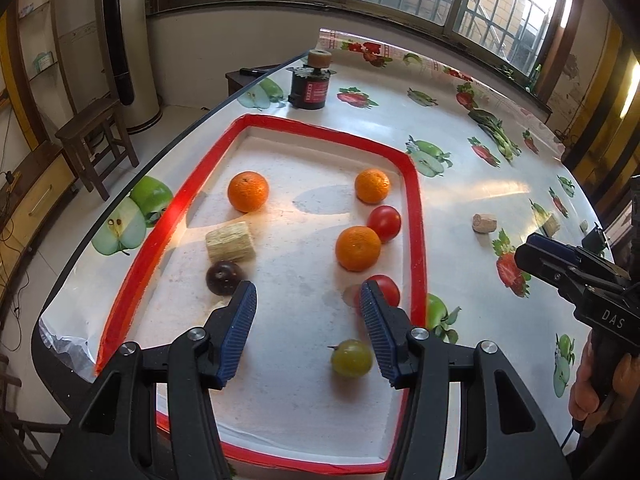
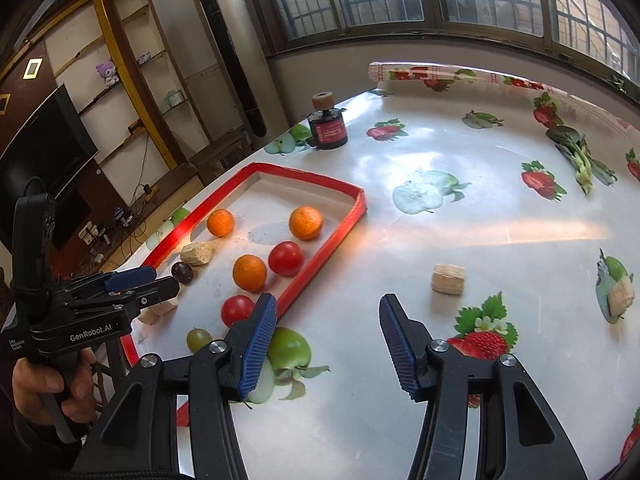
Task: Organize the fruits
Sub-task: 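Move both open tools back toward the last two cream blocks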
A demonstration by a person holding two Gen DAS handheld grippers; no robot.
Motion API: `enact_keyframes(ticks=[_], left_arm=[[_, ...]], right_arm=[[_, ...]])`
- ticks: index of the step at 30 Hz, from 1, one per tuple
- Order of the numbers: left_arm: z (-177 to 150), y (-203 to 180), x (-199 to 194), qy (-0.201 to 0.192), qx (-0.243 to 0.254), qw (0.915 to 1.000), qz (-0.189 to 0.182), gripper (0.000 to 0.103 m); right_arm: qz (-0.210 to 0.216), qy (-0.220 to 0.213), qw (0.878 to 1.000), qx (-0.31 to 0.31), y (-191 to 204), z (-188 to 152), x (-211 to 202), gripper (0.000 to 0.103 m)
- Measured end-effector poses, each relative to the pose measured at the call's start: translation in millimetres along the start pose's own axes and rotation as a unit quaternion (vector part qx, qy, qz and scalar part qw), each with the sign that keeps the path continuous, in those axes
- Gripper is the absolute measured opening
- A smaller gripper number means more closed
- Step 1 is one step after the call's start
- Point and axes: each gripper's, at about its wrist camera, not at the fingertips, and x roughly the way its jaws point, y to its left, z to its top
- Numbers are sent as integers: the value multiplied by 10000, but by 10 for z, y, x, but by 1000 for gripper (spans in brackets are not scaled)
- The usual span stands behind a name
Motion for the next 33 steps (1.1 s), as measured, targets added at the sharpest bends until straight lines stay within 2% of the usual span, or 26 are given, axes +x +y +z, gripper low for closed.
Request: enact_keyframes(ticks=[14,18,33], left_arm=[[57,-707,25,26,507,9977,-444,54],[52,-884,54,47,583,9967,-569,63],[140,-1534,308,259,980,9901,-969,63]], right_arm=[[-515,-93,9962,690,-782,-324,-377,56],[-674,-121,9940,850,-995,-394,-481,56],[-1183,-133,9837,1348,-1732,-571,-662,56]])
